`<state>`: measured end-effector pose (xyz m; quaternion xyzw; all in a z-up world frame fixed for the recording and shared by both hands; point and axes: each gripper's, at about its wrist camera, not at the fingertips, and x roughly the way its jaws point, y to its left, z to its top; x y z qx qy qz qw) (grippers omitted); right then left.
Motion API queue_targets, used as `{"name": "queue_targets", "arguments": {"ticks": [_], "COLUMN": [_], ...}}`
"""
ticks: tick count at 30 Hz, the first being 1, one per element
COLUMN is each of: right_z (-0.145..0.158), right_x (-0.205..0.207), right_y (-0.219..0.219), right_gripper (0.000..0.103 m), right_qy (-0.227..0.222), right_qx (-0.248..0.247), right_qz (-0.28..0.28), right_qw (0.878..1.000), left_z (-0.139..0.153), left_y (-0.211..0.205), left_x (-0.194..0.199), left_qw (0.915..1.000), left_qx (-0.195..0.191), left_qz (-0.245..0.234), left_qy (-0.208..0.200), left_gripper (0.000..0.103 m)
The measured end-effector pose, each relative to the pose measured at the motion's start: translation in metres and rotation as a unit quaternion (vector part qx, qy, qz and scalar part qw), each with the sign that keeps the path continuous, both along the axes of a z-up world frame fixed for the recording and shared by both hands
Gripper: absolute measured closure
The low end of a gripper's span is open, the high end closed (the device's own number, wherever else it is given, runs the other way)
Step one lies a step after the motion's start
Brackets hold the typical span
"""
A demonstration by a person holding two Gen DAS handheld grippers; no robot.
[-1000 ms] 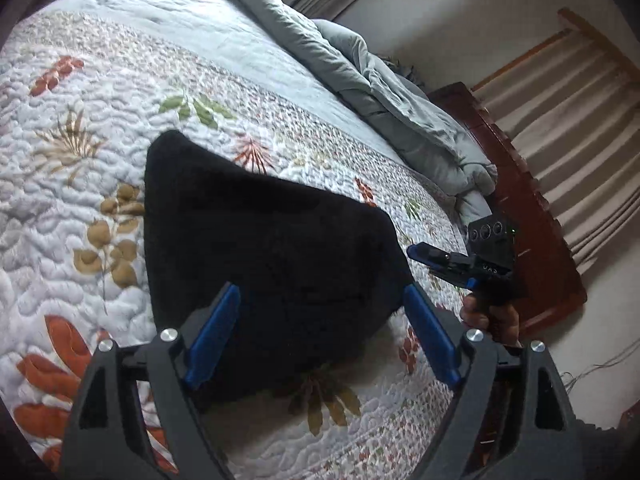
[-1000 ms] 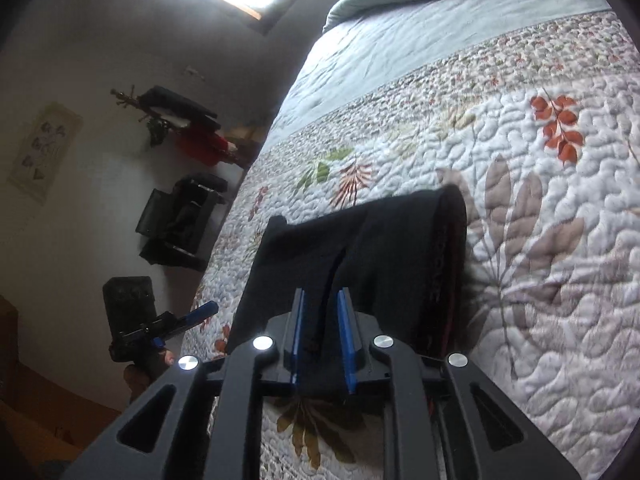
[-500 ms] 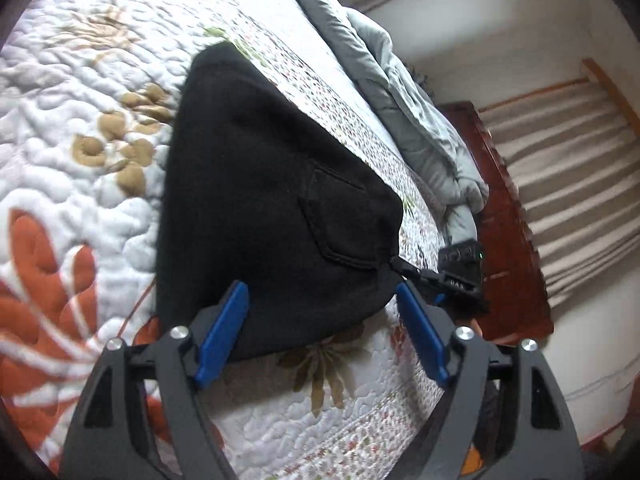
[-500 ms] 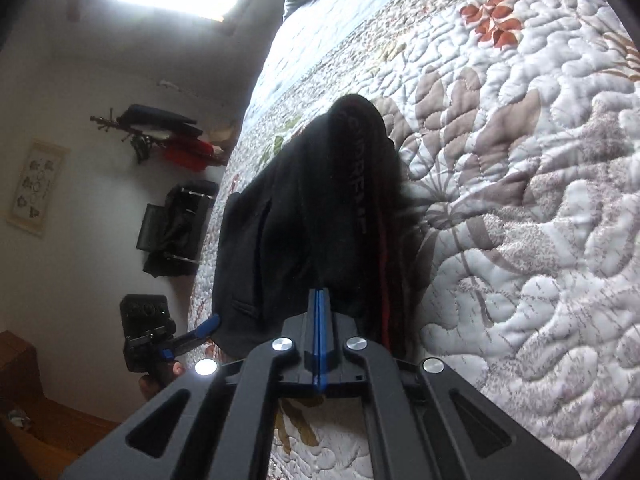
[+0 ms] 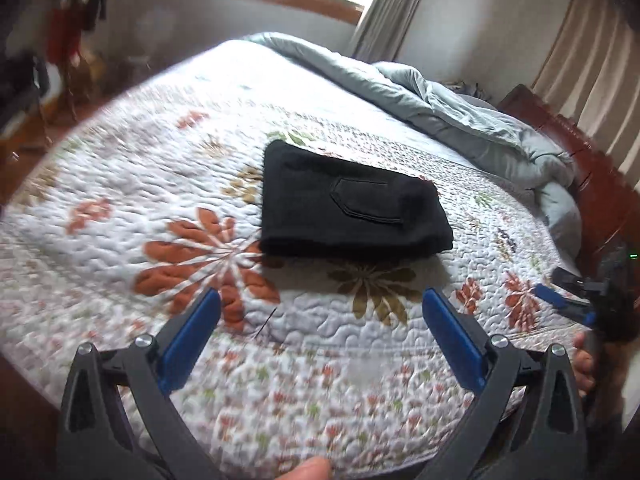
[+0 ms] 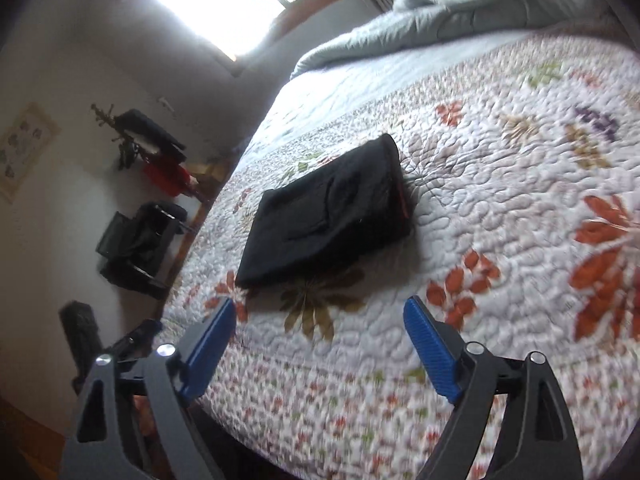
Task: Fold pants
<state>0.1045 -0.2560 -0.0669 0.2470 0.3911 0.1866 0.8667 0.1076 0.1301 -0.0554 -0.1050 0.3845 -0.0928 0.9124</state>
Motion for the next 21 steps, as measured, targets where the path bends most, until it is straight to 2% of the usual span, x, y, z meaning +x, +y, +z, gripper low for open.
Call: {"name": "queue_targets", "arguments": {"ticks": [2,8,13,15,17,21], "right_z": [0.016,0.054,0.090,0.097,0.098,0.098], "right_x": [-0.041,-0.123,-0.184,-0.196,-0.202,-0.212], "right_y": [0.009,0.040,0.070,0.079,0.087,0.094], "right_gripper": [0.010,0.005,0.004,0.004,0.004,0.004], "right_qy": [-0.029,-0.080,-0.148,-0.150,-0.137,-0.125], "right_qx": [-0.027,-0.112,-0.167,-0.187,-0.207,-0.200], "right_qz": [-0.012,-0.048,-0.031,-0.035,-0.038,-0.029], "right_qw": [0.999,0.989,0.974,0.970,0.968,0.971], "left_z": [0.014,0.050,0.078,0.087,0.089,0.094], "left_y": [-0.009,-0.025,-0.035,-0.041,-0.043,-0.041], "left_x": [-0.035,-0.104,-0.156,-0.176,-0.190,-0.217], "left_qw": [0.9991,0.9956,0.9957,0.9938,0.9936,0.9938], "left_qx": [0.036,0.077,0.065,0.083,0.083,0.069], "left_qz": [0.011,0.026,0.029,0.040,0.045,0.056], "left_qy": [-0.020,-0.047,-0.059,-0.063,-0.062,-0.067], "left_gripper": [0.003,0.003,0.003,0.003,0.003,0.003]}}
